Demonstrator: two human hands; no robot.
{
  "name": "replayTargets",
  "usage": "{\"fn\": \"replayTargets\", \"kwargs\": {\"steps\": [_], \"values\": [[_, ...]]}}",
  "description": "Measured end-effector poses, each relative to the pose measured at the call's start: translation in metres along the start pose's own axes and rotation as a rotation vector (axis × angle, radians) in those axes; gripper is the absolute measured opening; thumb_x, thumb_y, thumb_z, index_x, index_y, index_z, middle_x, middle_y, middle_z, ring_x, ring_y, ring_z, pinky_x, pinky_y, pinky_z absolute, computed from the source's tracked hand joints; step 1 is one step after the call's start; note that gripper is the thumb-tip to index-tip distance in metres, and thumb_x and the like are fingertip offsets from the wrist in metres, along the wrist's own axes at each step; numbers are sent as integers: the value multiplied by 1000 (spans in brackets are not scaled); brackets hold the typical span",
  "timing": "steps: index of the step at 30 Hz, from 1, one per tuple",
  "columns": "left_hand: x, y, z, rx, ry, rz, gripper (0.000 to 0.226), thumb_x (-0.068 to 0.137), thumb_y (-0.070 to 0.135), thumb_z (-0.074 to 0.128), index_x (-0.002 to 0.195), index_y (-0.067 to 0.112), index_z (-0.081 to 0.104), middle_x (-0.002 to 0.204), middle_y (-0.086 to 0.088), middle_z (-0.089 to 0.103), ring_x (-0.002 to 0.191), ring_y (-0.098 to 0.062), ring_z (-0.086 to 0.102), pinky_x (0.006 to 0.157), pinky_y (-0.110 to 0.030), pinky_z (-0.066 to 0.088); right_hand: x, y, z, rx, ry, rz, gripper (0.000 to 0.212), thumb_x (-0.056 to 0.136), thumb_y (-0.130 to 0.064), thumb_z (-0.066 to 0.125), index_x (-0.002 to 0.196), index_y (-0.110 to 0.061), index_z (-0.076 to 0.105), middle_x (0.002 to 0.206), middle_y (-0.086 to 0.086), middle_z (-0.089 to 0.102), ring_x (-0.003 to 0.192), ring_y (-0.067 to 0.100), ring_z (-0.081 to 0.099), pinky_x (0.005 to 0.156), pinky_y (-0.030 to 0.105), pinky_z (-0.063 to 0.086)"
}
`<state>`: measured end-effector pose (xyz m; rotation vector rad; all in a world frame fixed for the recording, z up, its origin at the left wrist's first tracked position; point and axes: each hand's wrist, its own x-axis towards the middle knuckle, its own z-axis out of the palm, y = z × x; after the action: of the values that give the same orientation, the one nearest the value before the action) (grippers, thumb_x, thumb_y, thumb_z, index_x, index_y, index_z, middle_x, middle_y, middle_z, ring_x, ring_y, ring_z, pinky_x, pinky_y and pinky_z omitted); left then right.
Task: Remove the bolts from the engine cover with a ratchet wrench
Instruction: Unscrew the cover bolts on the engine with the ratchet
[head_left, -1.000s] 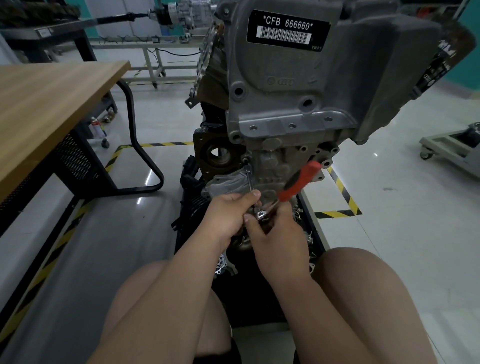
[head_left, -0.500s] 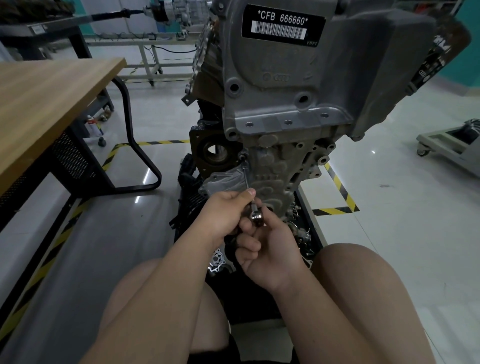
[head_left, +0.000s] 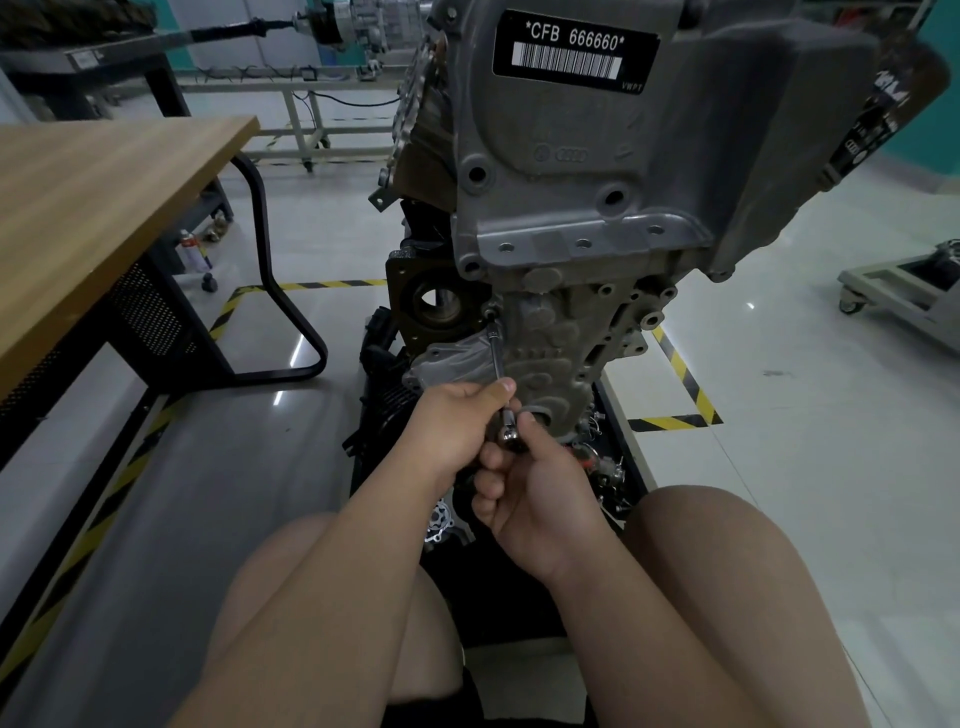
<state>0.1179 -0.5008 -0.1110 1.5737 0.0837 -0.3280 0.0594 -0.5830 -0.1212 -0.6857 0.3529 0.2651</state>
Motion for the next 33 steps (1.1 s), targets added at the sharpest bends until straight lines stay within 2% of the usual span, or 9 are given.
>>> {"fn": "replayTargets", "kwargs": {"steps": [5,8,10,13,16,20,23,27,33], "values": [[0,0,2,-4,-13,-14,30,92,30,64,71,8,68,45,-9,55,28,-15,42,35,-17,36,-1,4,-4,-389,146,-230,31,104,-32,41,86,-15,60,55,0,55,41,14,45,41,23,39],[1,-1,1,3,9,-8,28,89,30,67,69,11,71,63,-9,71,49,-15,61,46,-21,48,-5,4,-5,-803,247,-439,14,101,-29,46,102,-16,49,72,-4,62,60,13,58,57,29,48],[2,-1,1,13,25,0,26,88,30,68,66,16,74,71,-6,74,62,-11,67,58,-23,52,-7,4,-8,-1209,267,-551,15,100,-34,45,107,-23,37,75,-12,56,66,10,56,58,27,42],[0,1,0,3,21,-10,36,88,29,68,53,22,73,58,2,69,52,-5,63,52,-17,47,-9,7,-9,-1539,295,-661,24,101,-40,37,118,-25,31,75,-15,48,70,16,58,56,30,31],[-1,2,0,-5,14,-6,31,88,28,68,59,18,74,67,-4,72,61,-11,66,58,-23,51,-5,10,-9,-1427,327,-682,23,101,-40,37,115,-22,34,79,-12,51,79,19,63,62,30,34],[-2,2,2,31,17,-39,30,90,37,65,70,15,71,71,-8,71,53,-14,60,44,-20,45,6,13,-9,-773,295,-456,20,103,-32,38,109,-17,48,84,-1,60,70,13,57,70,33,44],[-2,4,2,30,-18,-56,33,92,41,59,75,16,72,63,-1,69,50,-12,61,48,-20,47,9,15,-10,-509,222,-278,39,100,-41,35,97,-10,59,59,8,56,45,21,50,52,32,43],[-2,5,-2,64,-35,-61,35,95,41,54,74,19,72,61,5,69,50,-6,61,43,-18,41,6,14,-10,-545,170,-212,62,98,-47,32,56,-19,68,46,9,52,37,21,48,50,30,40],[-2,6,-4,72,-59,-45,36,97,40,52,77,16,71,54,2,64,39,-7,50,45,-19,44,-1,4,-4,-21,-13,159,57,98,-56,36,66,-15,58,43,-3,41,32,12,35,38,19,34]]}}
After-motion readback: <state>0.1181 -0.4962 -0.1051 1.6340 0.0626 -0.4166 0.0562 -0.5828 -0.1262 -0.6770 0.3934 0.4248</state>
